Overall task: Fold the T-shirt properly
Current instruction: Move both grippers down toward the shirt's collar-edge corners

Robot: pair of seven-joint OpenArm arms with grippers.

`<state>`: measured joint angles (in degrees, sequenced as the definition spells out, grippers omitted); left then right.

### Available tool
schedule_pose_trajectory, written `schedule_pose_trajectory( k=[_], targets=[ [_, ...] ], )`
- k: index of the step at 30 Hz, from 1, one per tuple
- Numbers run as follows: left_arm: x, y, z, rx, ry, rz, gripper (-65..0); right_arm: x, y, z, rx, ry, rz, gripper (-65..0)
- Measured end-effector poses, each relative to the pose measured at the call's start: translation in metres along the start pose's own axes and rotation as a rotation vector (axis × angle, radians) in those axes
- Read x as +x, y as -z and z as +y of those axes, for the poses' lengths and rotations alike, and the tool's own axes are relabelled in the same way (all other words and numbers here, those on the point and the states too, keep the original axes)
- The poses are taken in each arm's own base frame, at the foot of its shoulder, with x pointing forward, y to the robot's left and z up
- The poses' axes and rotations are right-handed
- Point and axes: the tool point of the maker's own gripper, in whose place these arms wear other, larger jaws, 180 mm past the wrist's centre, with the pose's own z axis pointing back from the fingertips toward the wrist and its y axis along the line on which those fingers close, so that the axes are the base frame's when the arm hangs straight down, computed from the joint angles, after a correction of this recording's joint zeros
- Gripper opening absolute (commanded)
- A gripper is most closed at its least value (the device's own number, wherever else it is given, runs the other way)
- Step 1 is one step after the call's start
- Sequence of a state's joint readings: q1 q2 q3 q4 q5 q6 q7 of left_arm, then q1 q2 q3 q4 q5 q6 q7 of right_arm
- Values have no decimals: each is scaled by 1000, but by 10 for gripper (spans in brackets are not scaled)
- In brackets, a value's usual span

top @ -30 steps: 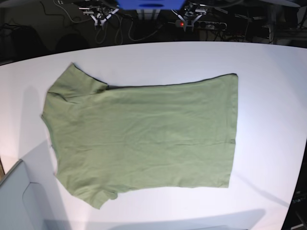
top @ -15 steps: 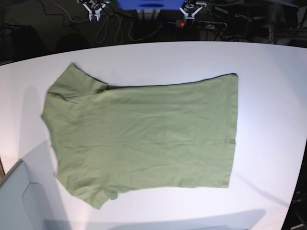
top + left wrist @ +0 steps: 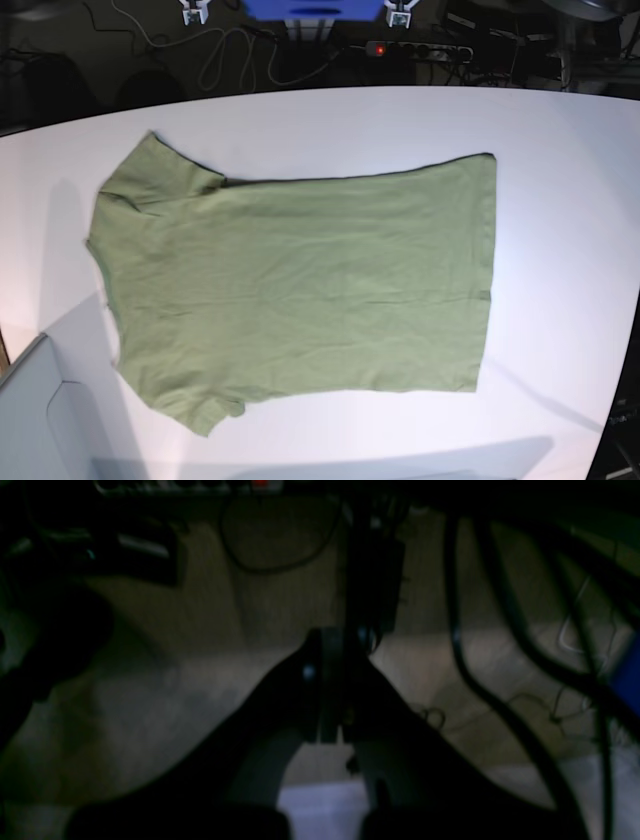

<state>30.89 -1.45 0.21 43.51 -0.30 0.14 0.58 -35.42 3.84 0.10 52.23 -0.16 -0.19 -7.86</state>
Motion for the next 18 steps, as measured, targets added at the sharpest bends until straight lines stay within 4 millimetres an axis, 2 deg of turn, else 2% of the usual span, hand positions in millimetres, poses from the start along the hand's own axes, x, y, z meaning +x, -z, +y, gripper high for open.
schedule_pose_trajectory(
  k=[5,11,18],
  targets=[
    [10,-24,4,5,21,-74,-650,11,-26,-5,-6,-34,-73,-649],
    [34,-60,-7,-18,33,-190,-650,28,-65,2,12,-78,-169,-649],
    [51,-102,-5,-11,68,-275,-650,48,-98,11,22,-107,-218,-649]
  ],
)
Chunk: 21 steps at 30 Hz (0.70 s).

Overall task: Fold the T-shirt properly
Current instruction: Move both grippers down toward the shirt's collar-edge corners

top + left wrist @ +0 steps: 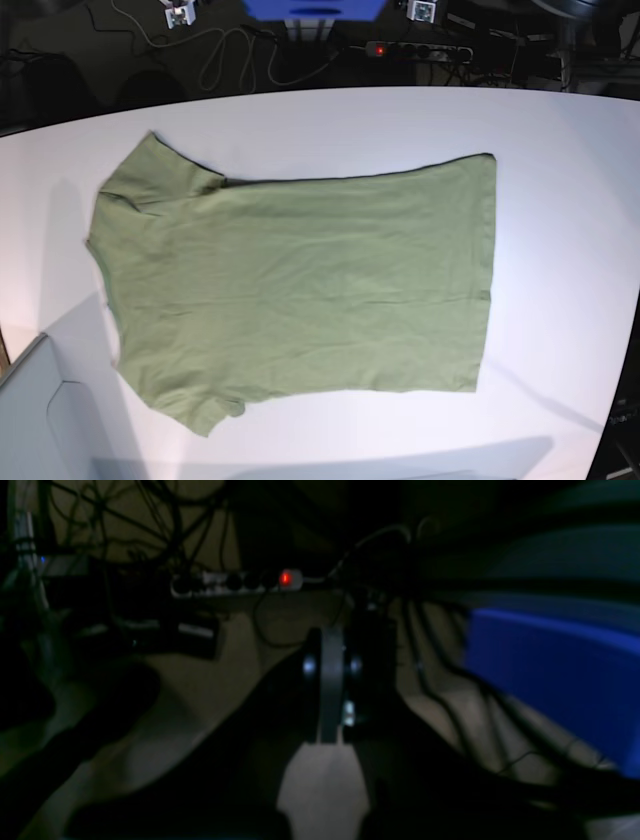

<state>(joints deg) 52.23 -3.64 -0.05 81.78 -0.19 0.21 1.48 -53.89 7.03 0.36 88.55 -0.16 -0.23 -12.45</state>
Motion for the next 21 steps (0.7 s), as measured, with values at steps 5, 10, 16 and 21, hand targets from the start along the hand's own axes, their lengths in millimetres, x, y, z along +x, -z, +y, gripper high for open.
schedule_pose_trajectory(
  k=[5,10,16,21],
  targets=[
    [29,-25,3,-15,53,-78,-650,19,-30,7,17,-40,-47,-649],
    [46,-37,3,-14,63,-122,-650,70,-52,10,27,-92,-186,-649],
    [75,-56,2,-23,91,-196,-650,107,-71,8,4,-213,-214,-649],
    [108,-68,6,-12,103,-283,-650,138,-71,7,-12,-224,-230,-648]
  ],
)
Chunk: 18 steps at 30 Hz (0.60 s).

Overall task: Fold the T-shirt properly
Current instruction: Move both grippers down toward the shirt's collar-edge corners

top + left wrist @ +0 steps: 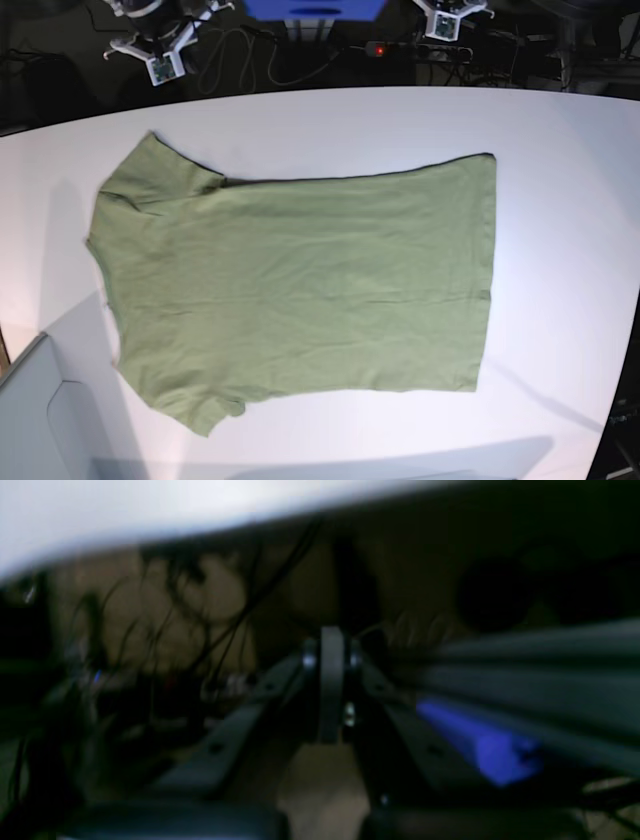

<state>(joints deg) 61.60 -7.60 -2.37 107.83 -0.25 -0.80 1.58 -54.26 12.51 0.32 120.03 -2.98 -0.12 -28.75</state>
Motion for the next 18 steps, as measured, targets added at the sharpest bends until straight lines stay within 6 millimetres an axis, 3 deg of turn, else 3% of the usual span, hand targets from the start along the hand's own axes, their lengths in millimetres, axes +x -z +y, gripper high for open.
schedule_pose_trajectory(
  k=[3,8,13,15,18],
  targets=[
    [19,-4,26,86,22,-44,-650,5,8,-7,-16,-11,26,-647],
    [45,-5,32,96,36,-113,-650,23,18,-14,-30,-17,20,-645],
    [65,0,35,104,41,-172,-526,33,24,-19,-42,-24,30,-643],
    [73,4,36,107,43,-193,-482,38,27,-23,-50,-28,39,-611],
    [90,11,39,114,47,-247,-462,44,29,-26,-59,-33,39,-515]
  ],
)
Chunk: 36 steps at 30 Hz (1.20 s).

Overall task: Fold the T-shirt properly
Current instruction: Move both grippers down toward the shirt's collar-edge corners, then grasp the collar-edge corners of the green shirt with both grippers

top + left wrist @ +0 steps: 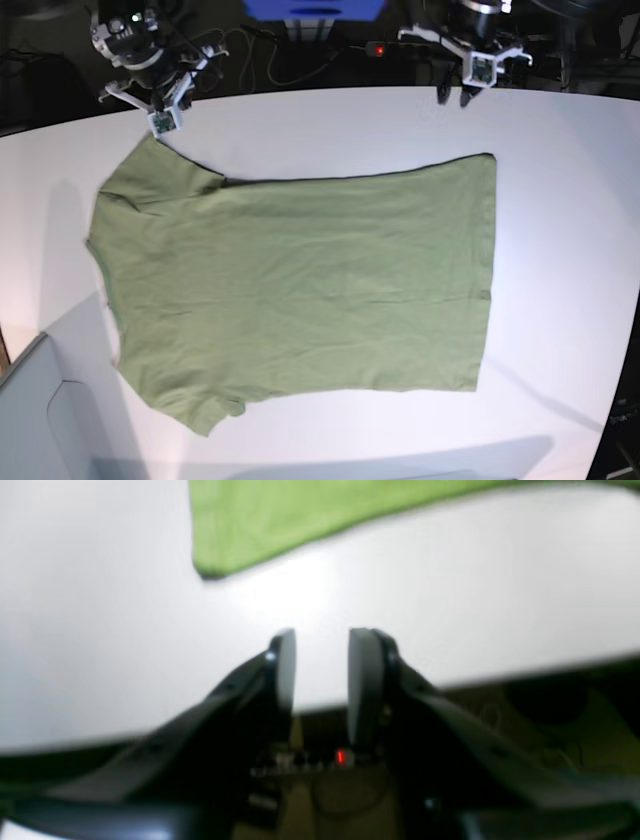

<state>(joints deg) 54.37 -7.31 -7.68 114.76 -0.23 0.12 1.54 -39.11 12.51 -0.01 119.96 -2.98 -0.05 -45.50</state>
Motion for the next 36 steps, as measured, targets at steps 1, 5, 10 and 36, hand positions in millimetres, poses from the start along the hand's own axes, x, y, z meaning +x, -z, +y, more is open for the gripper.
schedule_pose_trajectory(
  k=[1,5,10,36],
  targets=[
    [4,3,1,2,1,-12,-462,3,1,-1,-2,-1,-8,-477],
    [13,13,8,21,4,-43,-462,9,2,0,5,-16,-22,-353],
    [17,33,29,85,-5,-36,-461,21,4,-2,12,-48,-52,-310],
    [-22,96,88,175,-403,104,-323,26,6,-4,7,-50,-63,-310]
  ],
)
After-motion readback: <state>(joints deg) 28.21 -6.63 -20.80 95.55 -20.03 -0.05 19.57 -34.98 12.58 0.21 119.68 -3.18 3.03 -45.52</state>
